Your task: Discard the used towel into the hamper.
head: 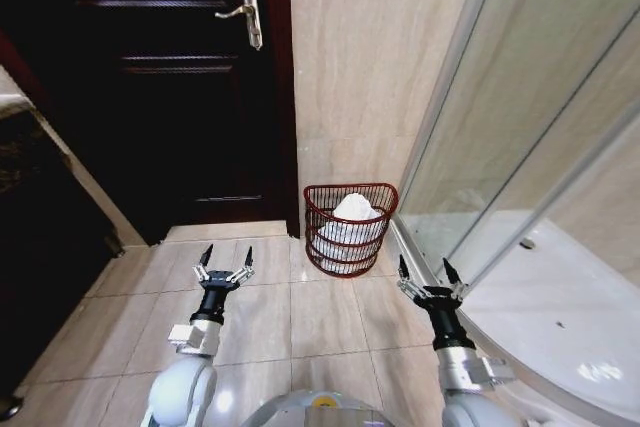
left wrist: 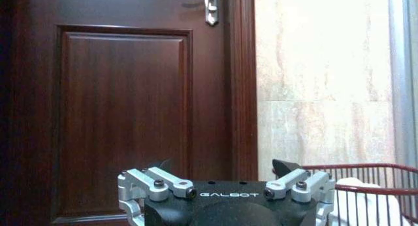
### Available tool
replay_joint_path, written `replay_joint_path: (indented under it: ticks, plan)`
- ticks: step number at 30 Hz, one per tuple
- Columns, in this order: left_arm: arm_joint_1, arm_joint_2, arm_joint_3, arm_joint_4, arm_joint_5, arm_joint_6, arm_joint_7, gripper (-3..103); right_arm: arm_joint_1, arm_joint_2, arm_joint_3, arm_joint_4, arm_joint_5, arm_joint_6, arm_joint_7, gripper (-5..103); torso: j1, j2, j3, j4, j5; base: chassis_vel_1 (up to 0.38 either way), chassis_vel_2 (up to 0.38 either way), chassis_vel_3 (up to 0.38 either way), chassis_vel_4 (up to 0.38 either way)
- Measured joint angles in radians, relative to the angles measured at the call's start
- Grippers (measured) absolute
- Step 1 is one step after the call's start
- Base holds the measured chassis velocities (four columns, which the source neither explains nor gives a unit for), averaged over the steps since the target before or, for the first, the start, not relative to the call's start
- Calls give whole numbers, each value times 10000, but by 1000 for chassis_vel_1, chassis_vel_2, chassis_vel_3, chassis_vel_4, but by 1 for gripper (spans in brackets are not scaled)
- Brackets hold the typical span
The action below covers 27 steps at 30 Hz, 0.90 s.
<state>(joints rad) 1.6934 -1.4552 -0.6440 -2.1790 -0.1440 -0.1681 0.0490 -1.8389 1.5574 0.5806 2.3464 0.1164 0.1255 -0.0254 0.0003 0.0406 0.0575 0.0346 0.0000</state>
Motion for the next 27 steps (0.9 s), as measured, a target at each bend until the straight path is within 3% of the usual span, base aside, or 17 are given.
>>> replay_joint_path:
  ticks: [27]
  plan:
    - [54, -12, -40, -60, 62, -50, -25, 100, -136, -16, -37, -32, -47, 150, 229, 100, -3, -417, -460, -2, 1, -95, -90, -96, -99]
